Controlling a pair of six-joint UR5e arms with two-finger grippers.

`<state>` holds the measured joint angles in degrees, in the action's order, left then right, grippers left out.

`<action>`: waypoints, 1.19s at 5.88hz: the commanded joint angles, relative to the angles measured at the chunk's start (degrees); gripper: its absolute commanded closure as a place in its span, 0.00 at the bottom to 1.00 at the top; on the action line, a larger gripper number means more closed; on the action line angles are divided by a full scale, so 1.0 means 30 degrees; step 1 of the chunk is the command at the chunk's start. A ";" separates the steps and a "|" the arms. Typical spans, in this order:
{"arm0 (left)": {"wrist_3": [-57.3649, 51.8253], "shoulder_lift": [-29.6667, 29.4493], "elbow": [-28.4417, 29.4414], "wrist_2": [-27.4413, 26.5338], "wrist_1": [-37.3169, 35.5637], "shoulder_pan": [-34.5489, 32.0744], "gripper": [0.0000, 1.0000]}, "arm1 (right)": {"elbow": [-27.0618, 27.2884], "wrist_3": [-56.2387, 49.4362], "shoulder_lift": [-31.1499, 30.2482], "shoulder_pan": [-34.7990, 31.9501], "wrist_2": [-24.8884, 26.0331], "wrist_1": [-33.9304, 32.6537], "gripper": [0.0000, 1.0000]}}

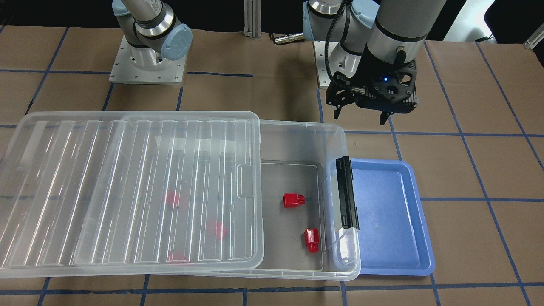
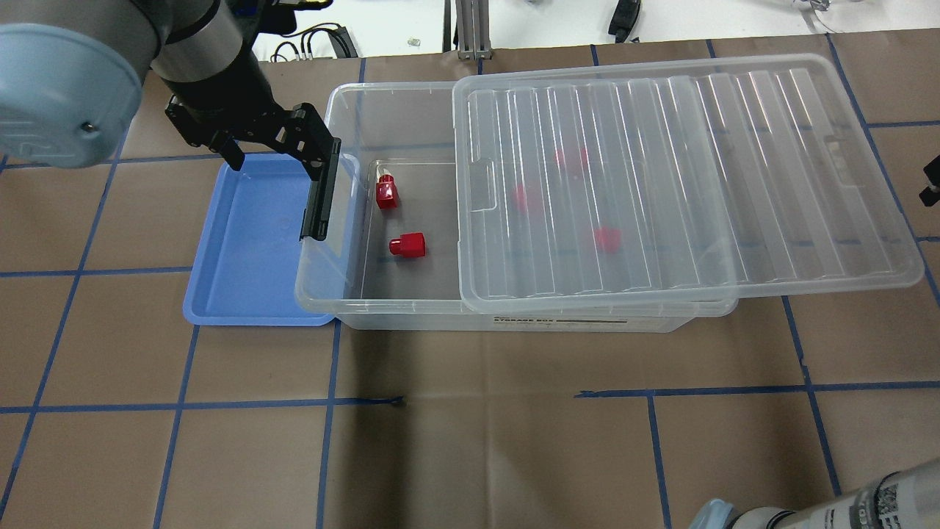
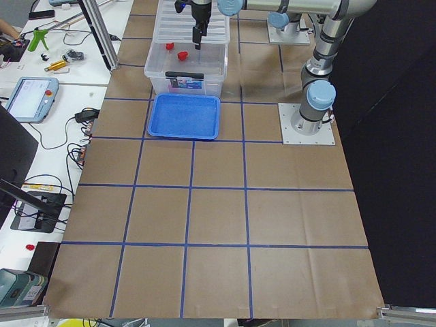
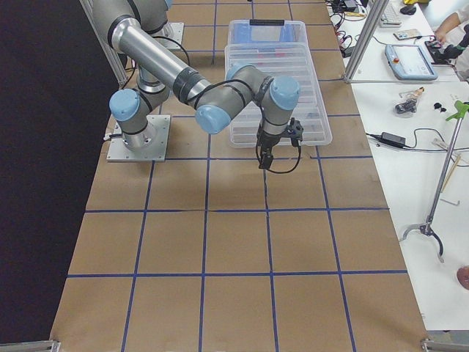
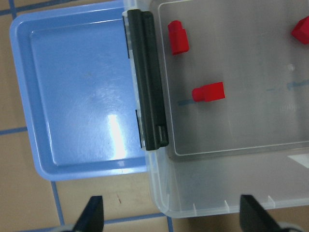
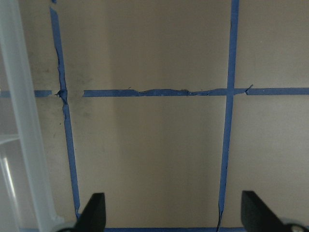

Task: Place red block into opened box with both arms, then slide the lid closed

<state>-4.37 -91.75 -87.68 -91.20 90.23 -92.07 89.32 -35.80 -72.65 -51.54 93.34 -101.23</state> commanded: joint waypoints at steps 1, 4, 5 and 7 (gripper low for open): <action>0.0725 0.0583 -0.0011 0.0047 0.1212 0.1008 0.02 | 0.0399 0.1061 0.0222 0.0013 -0.0291 -0.0650 0.00; 0.0665 0.0642 -0.0041 0.0193 0.0921 0.0983 0.03 | 0.0695 0.2032 -0.0042 -0.0366 -0.1373 -0.0503 0.00; 0.0811 0.0700 -0.0070 0.0281 0.0920 0.0954 0.03 | 0.0695 0.2032 -0.0071 -0.0918 -0.1377 -0.0503 0.00; 0.0754 0.1632 -0.1934 0.0253 -0.0707 0.1040 0.03 | 0.1102 0.2032 -0.0217 -0.1129 -0.1377 -0.0298 0.00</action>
<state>-1.97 -88.24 -90.76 -90.40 90.91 -89.12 91.88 -29.72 -73.04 -54.66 89.27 -102.26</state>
